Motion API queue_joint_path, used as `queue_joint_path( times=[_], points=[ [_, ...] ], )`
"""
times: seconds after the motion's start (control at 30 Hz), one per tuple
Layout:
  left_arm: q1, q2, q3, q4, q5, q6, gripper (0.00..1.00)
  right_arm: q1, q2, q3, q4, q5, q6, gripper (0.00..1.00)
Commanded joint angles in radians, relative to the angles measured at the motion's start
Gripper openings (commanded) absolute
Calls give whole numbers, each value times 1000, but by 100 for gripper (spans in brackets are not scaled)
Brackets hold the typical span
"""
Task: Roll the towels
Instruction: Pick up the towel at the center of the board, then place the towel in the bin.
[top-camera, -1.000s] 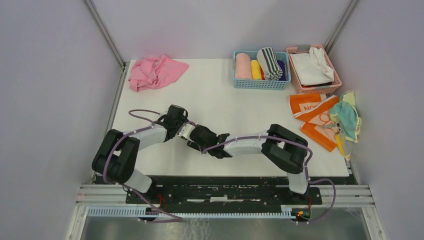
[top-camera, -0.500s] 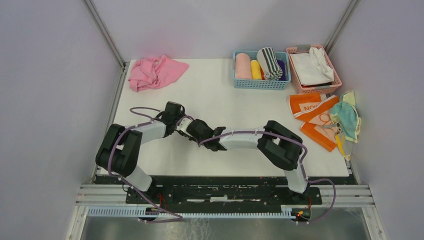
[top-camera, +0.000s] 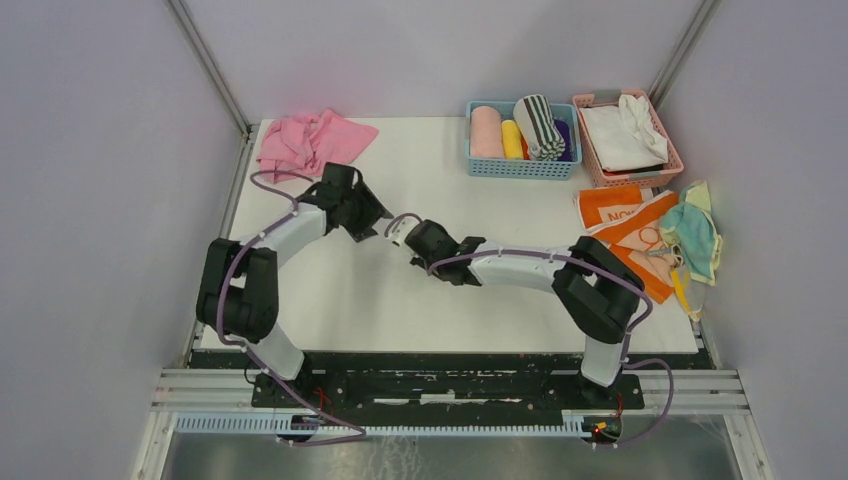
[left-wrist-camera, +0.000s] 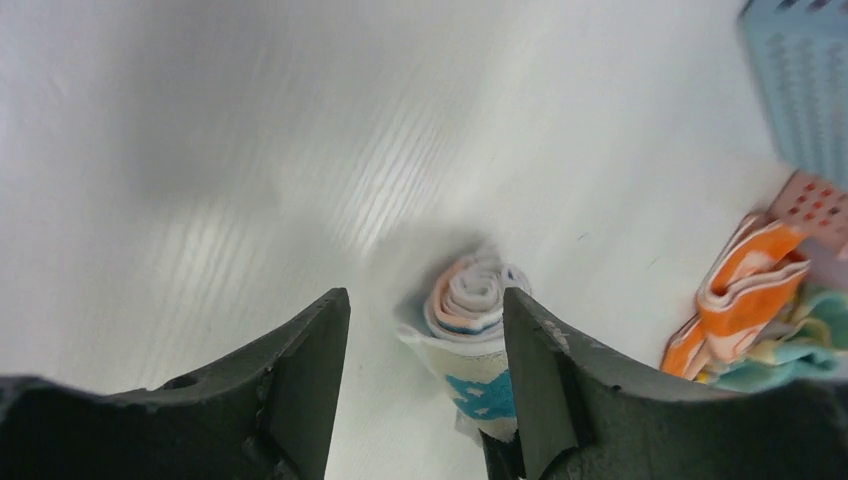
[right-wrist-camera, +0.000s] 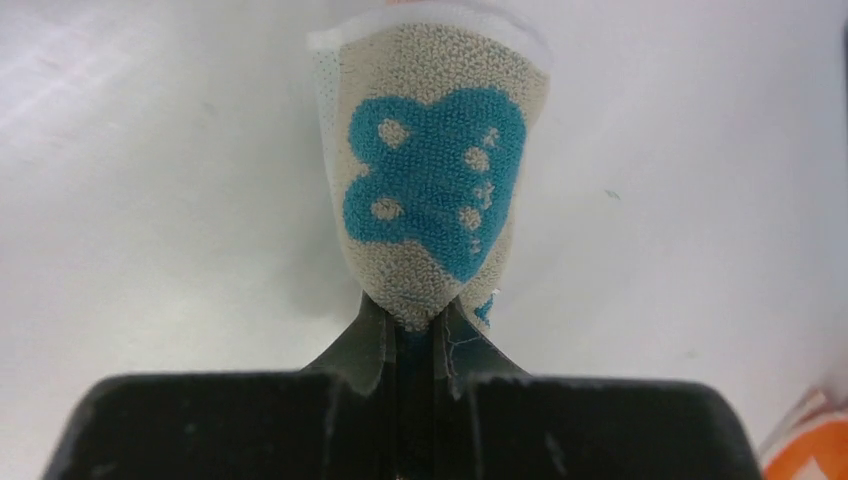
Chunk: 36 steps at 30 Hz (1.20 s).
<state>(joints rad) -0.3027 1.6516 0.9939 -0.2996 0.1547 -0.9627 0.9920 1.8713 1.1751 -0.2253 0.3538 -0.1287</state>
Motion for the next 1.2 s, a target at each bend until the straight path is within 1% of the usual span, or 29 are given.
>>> queue_joint_path(
  times=[0.0,0.1,0.2,0.3,0.37,0.47,0.57,0.7,0.8,0.9,1.0,1.17],
  points=[
    [112,-26,194,-131,-81,153,67,-83,-132,1,-173,107,-15,0],
    [158,-56,272,-215,-124,243,70,-144,-192,37,-221,173,-60,0],
    [178,-119,296,-261,-178,327,72,-225,-238,86,-250,246,-111,0],
    [182,-205,291,-287,-244,410,74,-330,-263,159,-259,301,-154,0],
    [183,-257,267,-279,-279,439,76,-404,-264,211,-255,321,-177,0],
    [183,-320,219,-234,-283,487,78,-520,-241,306,-247,344,-206,0],
    [182,-355,198,-224,-317,524,79,-642,-186,401,-225,371,-246,0],
    [181,-395,177,-223,-396,566,83,-774,-89,503,-159,328,-282,0],
    [181,-383,174,-232,-403,584,86,-842,26,617,-142,288,-282,0],
    [181,-368,187,-243,-411,590,89,-883,143,714,-98,259,-283,0],
    [181,-364,185,-243,-433,597,91,-896,253,818,-110,227,-284,0],
    [180,-348,186,-242,-439,599,93,-895,363,887,-158,157,-246,0]
  ],
)
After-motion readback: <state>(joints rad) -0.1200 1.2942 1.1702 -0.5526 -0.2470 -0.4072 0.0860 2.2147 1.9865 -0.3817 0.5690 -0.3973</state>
